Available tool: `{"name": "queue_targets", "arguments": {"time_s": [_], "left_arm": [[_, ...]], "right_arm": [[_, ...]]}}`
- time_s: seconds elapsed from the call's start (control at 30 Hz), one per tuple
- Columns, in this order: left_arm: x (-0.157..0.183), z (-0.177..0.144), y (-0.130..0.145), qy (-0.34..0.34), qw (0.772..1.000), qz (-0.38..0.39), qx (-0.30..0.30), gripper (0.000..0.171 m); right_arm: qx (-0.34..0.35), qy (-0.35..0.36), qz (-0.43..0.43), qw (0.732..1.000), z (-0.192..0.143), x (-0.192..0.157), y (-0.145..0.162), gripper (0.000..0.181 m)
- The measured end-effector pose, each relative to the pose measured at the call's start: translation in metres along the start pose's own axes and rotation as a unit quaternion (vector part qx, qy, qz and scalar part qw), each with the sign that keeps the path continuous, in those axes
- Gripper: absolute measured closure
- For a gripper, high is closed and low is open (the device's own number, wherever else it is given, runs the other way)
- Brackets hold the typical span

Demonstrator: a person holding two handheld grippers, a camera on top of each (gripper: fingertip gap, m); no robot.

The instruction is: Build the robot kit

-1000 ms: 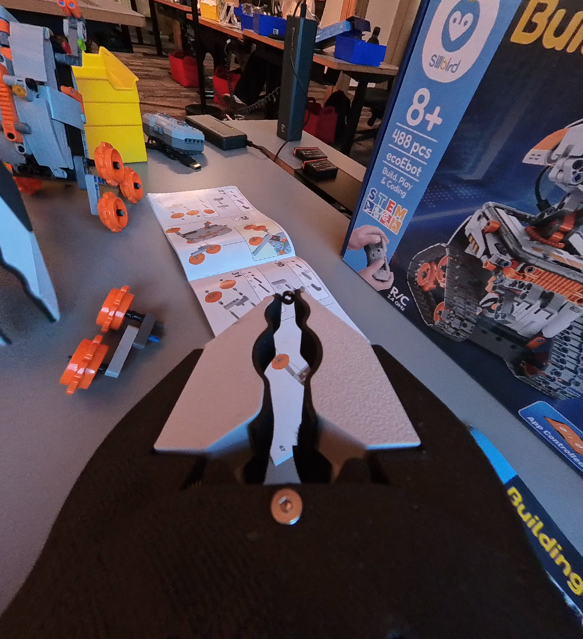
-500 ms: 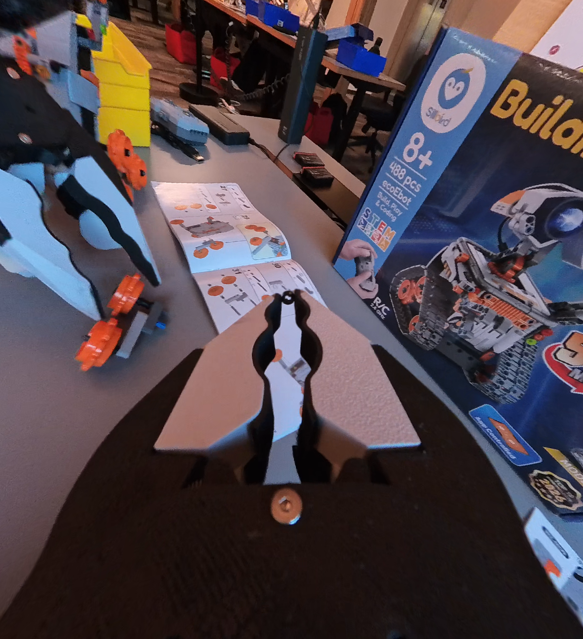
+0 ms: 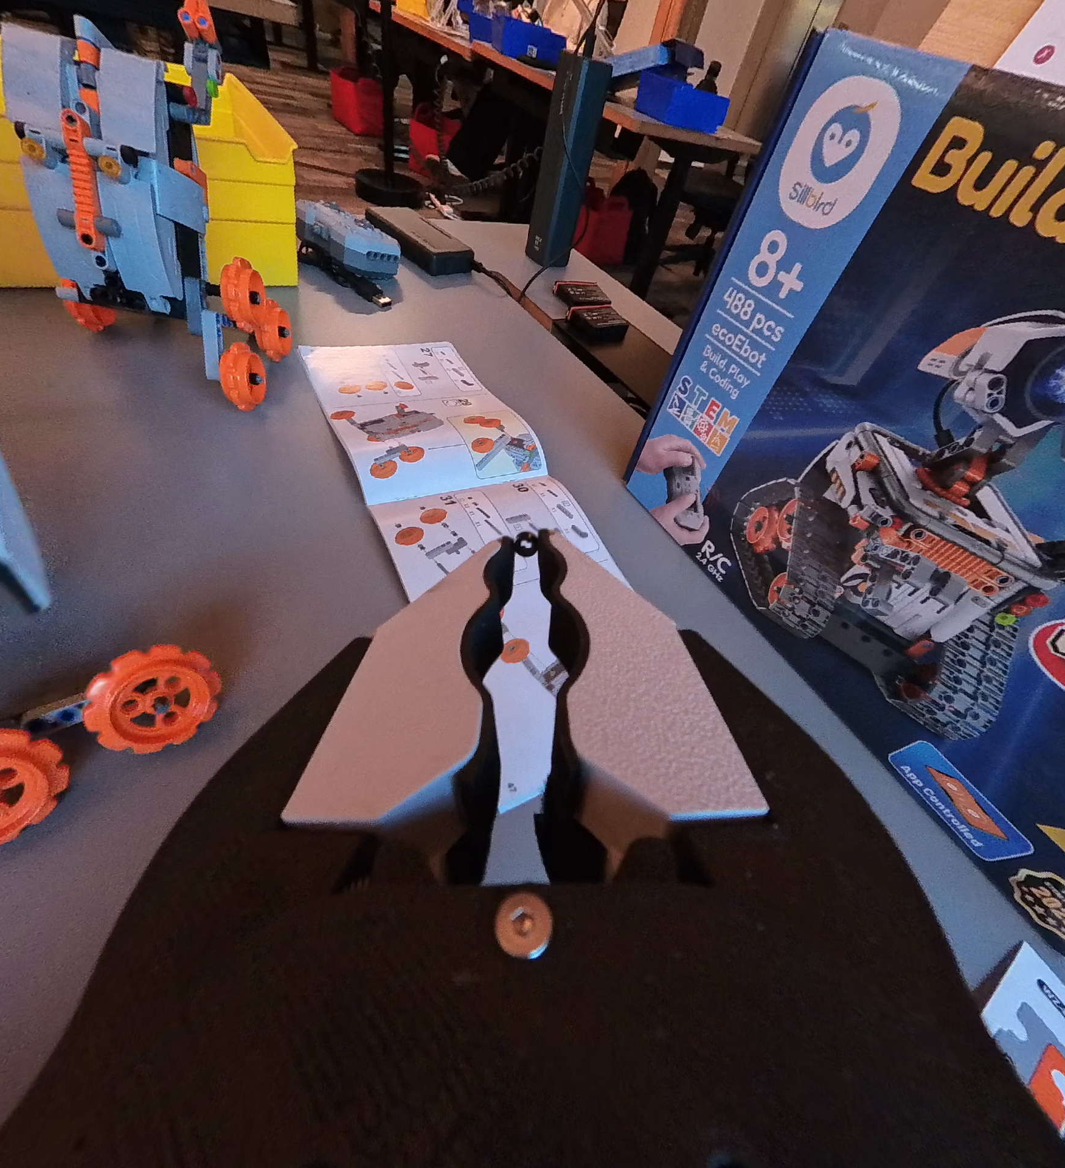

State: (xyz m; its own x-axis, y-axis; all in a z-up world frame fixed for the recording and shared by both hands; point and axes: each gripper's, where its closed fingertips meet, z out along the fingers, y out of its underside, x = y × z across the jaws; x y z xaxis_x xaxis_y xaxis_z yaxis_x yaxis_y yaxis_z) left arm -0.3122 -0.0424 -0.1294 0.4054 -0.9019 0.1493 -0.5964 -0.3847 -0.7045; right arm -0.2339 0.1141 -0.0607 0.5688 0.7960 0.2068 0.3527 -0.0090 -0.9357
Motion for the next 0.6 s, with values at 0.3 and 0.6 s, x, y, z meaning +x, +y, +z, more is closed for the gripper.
{"name": "queue_targets", "arguments": {"time_s": [0.3,0.6], "left_arm": [[0.012,0.029,0.009,0.065,0.997,-0.052,0.007,0.130],[0.009,0.034,0.014,0.044,0.995,0.088,0.015,0.108]], "right_arm": [[-0.099,-0.165,0.000,0.981,-0.004,-0.052,0.037,0.175],[-0.138,-0.257,0.047,0.955,-0.012,-0.080,0.052,0.175]]}}
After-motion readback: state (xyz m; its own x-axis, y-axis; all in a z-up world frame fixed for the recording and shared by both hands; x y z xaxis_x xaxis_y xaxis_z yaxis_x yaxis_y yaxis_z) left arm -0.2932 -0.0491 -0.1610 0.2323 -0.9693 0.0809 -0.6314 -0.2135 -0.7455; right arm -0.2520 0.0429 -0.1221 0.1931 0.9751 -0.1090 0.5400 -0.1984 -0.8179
